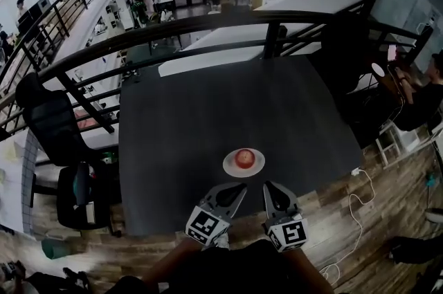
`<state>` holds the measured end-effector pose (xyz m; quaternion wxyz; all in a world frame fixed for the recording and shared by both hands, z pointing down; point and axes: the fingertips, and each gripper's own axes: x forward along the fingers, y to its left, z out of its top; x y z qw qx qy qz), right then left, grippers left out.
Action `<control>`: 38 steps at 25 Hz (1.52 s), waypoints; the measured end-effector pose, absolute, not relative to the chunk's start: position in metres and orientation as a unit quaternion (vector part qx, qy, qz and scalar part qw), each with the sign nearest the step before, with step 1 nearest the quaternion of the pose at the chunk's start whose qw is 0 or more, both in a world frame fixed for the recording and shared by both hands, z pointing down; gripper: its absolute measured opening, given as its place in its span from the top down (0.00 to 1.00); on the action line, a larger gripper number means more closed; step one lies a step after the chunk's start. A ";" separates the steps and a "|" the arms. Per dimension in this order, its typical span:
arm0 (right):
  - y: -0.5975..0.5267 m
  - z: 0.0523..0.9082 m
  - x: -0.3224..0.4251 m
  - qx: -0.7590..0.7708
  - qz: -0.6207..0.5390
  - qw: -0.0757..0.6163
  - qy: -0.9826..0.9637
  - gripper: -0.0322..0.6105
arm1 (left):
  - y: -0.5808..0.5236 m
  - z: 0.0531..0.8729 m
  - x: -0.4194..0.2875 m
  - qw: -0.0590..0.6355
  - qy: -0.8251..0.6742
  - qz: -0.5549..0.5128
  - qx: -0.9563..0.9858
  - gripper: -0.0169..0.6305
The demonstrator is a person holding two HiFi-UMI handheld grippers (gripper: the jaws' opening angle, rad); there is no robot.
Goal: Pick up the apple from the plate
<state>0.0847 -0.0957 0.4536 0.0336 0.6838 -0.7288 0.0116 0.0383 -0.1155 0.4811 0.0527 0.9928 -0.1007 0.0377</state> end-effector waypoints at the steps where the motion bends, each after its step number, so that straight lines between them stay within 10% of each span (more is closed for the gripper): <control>1: -0.098 0.455 0.086 0.683 0.010 0.034 -0.730 0.91 | -0.118 0.481 0.039 0.053 -0.103 0.037 0.993 0.93; 38: -0.177 0.501 0.198 0.543 0.051 0.035 -0.837 0.91 | -0.178 0.510 0.123 0.080 -0.303 0.099 0.944 0.93</control>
